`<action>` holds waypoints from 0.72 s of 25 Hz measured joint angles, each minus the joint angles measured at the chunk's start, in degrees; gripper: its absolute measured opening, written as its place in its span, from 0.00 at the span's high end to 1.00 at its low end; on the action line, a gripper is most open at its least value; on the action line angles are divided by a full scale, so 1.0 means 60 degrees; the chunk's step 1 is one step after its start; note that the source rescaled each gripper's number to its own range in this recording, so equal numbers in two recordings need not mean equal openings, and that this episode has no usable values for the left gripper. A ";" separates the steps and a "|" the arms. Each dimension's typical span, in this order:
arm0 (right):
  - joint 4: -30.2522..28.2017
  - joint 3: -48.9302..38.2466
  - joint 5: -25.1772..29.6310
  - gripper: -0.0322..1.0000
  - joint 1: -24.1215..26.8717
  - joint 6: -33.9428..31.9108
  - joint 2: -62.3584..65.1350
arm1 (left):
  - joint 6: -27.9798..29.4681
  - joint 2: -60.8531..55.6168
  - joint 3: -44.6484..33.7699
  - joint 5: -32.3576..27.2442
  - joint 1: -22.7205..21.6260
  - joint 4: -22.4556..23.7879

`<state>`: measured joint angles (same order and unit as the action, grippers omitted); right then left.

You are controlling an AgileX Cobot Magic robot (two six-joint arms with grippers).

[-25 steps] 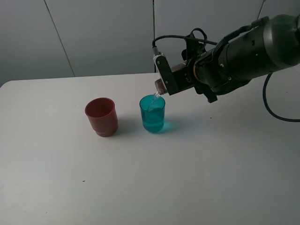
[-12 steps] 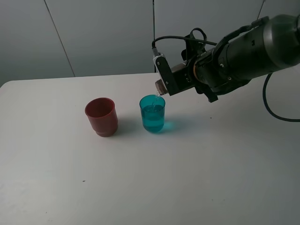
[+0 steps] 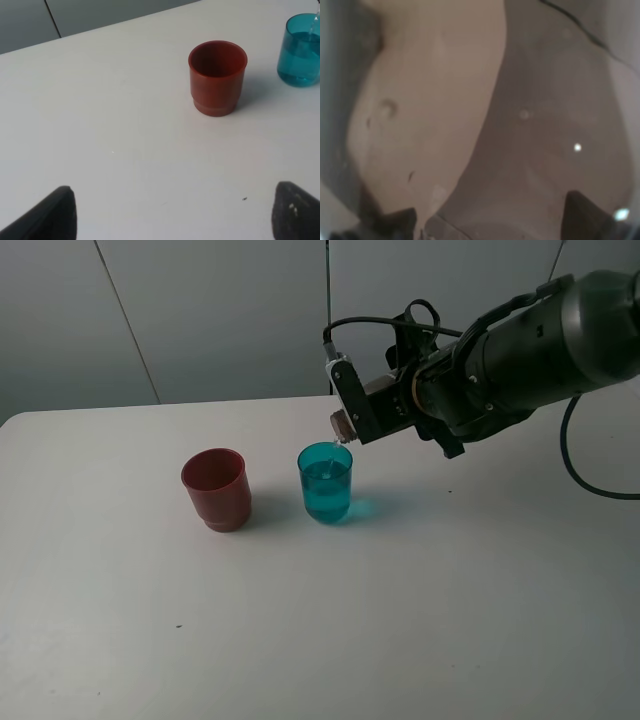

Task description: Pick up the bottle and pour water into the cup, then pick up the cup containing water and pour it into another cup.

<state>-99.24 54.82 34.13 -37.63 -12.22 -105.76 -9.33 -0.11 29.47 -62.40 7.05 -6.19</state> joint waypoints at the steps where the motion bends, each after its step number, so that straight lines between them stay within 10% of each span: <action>1: 0.0000 0.0000 -0.0016 0.96 0.0000 0.0000 0.0000 | 0.0000 0.0000 0.0000 0.0000 0.0000 0.0000; 18: 0.1443 0.0004 -0.2076 0.96 0.0088 -0.0320 0.0531 | 0.0000 0.0000 0.0000 0.0000 0.0000 0.0000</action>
<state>-90.58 54.84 21.68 -37.10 -14.14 -102.58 -9.33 -0.11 29.47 -62.40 7.05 -6.19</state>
